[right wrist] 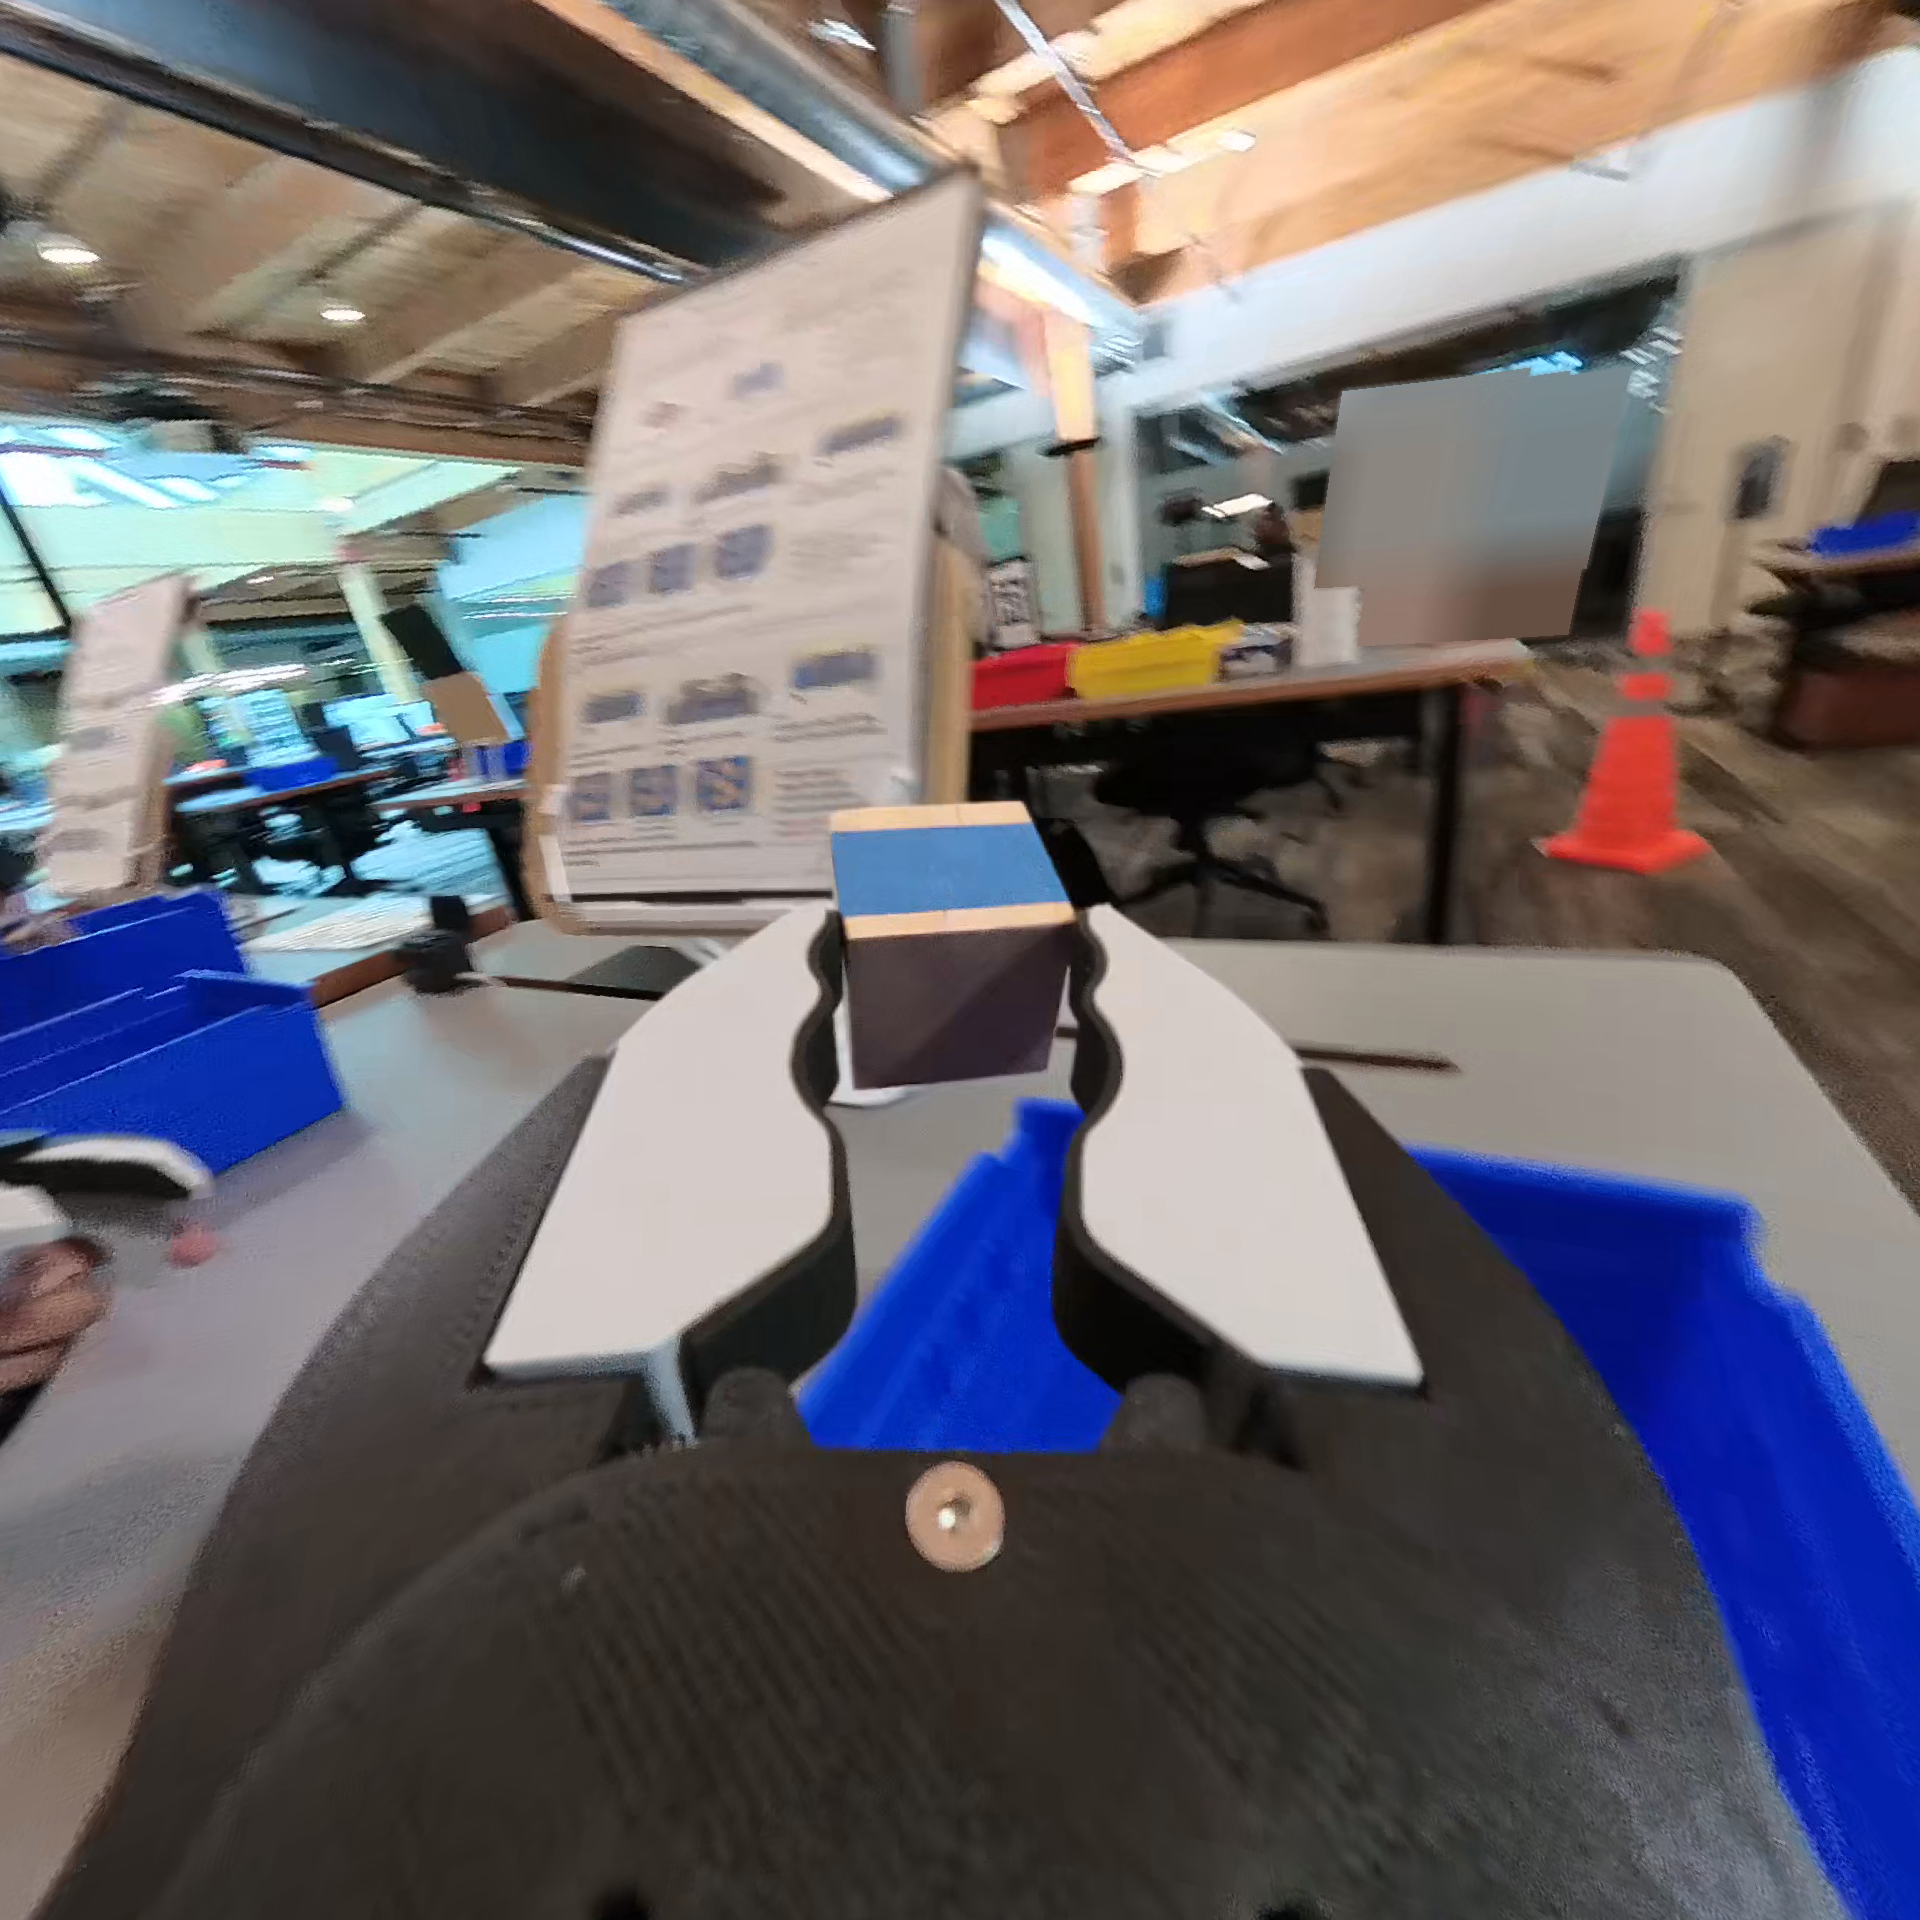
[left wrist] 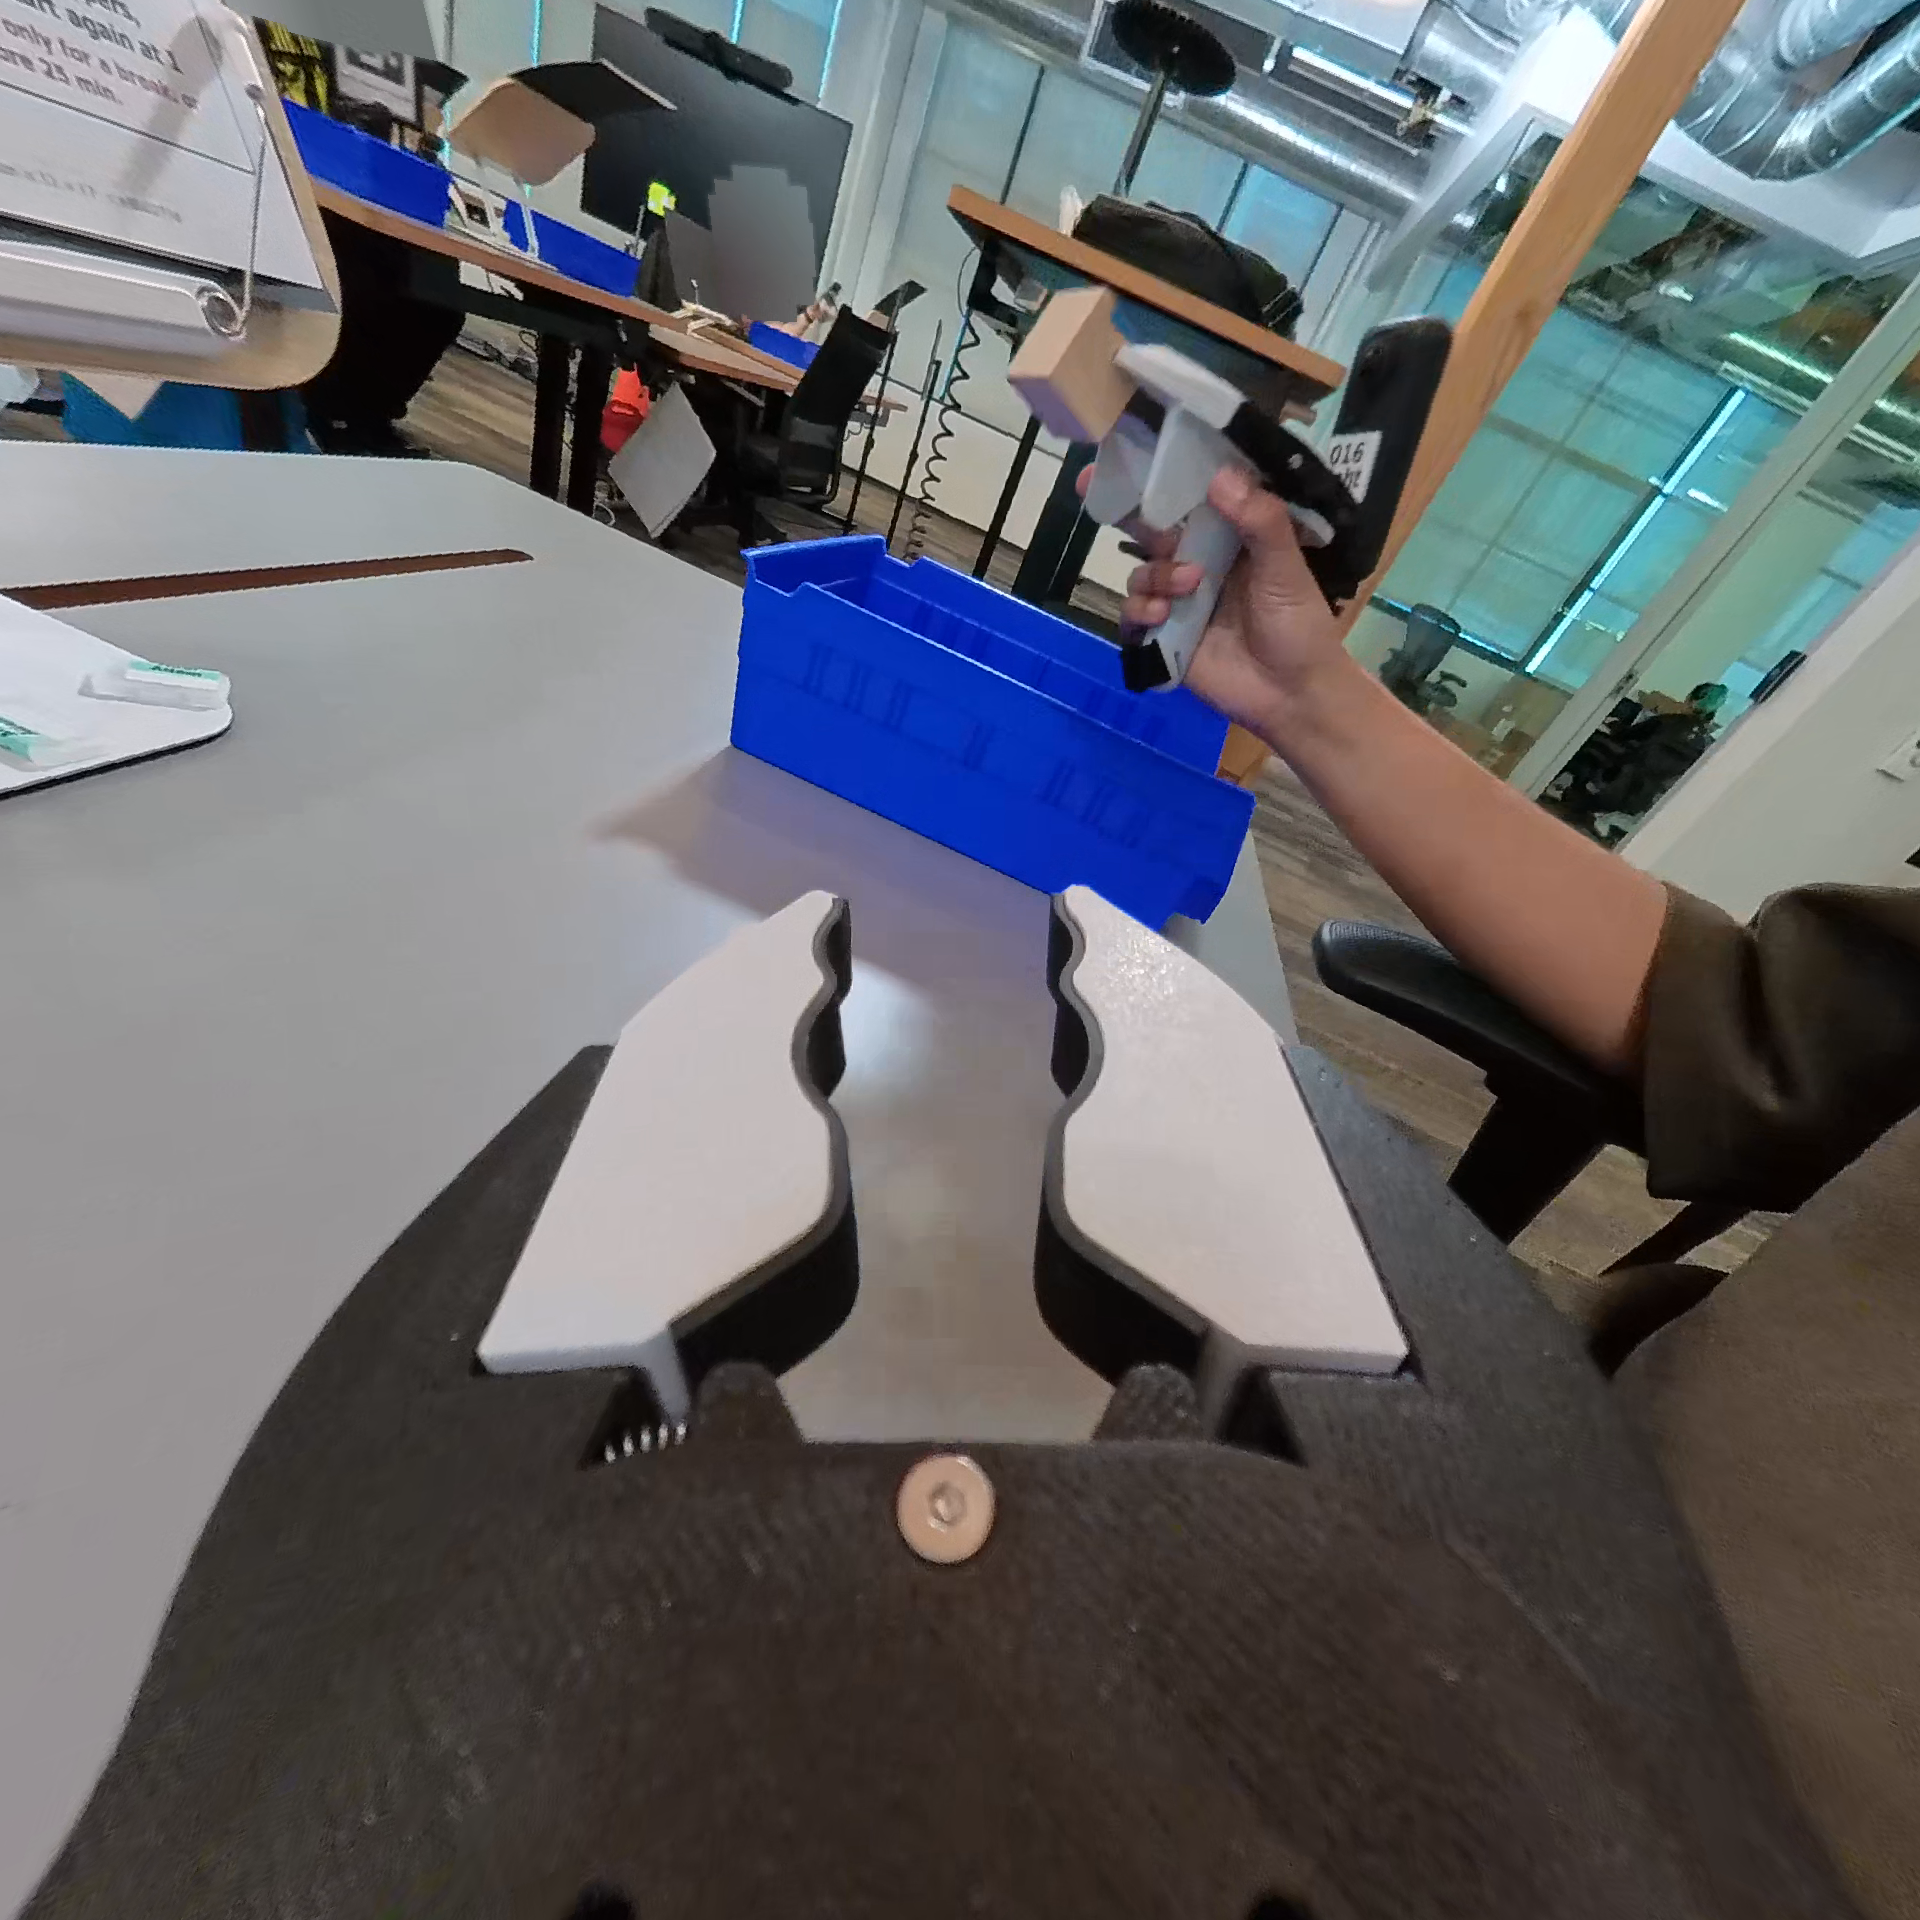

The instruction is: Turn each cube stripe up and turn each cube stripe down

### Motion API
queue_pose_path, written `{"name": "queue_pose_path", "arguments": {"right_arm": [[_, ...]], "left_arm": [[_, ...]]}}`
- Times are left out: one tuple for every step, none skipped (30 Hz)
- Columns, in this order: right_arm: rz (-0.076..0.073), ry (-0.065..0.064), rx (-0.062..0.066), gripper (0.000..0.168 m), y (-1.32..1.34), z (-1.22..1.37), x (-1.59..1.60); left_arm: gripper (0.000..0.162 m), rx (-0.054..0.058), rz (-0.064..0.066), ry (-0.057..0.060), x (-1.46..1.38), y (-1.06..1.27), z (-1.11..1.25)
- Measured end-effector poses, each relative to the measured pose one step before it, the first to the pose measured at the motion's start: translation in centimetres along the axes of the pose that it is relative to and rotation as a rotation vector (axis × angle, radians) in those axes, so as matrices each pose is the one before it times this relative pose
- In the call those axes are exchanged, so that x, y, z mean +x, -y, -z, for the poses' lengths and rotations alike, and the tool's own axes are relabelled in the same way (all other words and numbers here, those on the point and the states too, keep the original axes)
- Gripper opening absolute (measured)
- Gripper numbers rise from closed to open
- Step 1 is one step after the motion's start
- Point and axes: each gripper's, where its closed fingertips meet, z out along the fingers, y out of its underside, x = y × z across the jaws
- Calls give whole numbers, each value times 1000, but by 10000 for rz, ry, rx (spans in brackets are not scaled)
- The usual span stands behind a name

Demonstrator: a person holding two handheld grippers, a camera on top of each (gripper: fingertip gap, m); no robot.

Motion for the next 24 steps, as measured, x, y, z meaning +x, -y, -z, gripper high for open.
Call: {"name": "queue_pose_path", "arguments": {"right_arm": [[-279, -535, -225, 43, -1102, 494, 1823], [-220, -436, -369, 43, -1311, 272, 1559], [-137, -341, -467, 43, -1396, 33, 1256], [-71, -241, -562, 43, -1425, -182, 923], [-5, -116, -551, 43, -1318, -353, 558], [5, -46, -527, 43, -1243, -494, 323], [13, 20, -459, 43, -1096, -590, 165], [10, 114, -317, 44, -868, -635, -6], [16, 167, -290, 44, -707, -640, -105], [96, 128, -358, 44, -649, -613, -104], [230, 47, -391, 44, -602, -577, -68], [310, -22, -368, 44, -552, -507, -71], [311, -63, -379, 43, -539, -411, -101], [339, -73, -342, 43, -464, -351, -145], [363, -70, -229, 43, -305, -289, -191], [314, -77, -130, 43, -175, -305, -142], [194, -59, -117, 44, -143, -334, -93], [67, 26, -122, 44, -142, -356, -114], [-27, 72, -108, 44, -155, -348, -105], [-75, 43, -103, 44, -183, -310, 2], [-62, -19, -117, 44, -213, -268, 114], [-2, -71, -143, 44, -250, -213, 203], [49, -130, -172, 44, -267, -182, 272], [62, -151, -182, 44, -295, -161, 302]], "left_arm": [[37, -50, -11, 28, -25, -90, -68], [36, -45, -6, 28, -33, -89, -67], [37, -35, -3, 18, -26, -63, -56], [37, -31, -2, 15, -18, -70, -64], [37, -38, -7, 16, -27, -66, -54], [36, -42, -14, 16, -14, -88, -52], [36, -42, -17, 21, -15, -91, -56], [36, -42, -10, 18, -11, -89, -43], [36, -50, -1, 6, 1, -104, -56], [36, -64, -2, 15, -15, -132, -47], [36, -61, -17, 37, -30, -128, -26], [36, -51, -28, 46, -29, -111, -19], [36, -41, -26, 40, -14, -94, 6], [36, -29, -14, 30, 3, -77, 10], [36, -18, 1, 13, 23, -60, 21], [36, -22, 9, 11, 19, -83, 34], [36, -27, 2, 22, -2, -68, 44], [36, -17, -7, 31, -18, -48, 60], [36, 2, -7, 28, -3, -7, 58], [36, 12, 4, 14, -4, -17, 56], [36, -1, 17, 5, -7, -57, 57], [36, -31, 20, 10, -28, -108, 50], [36, -51, 13, 25, -36, -128, 48], [36, -40, -2, 31, -20, -107, 60]]}}
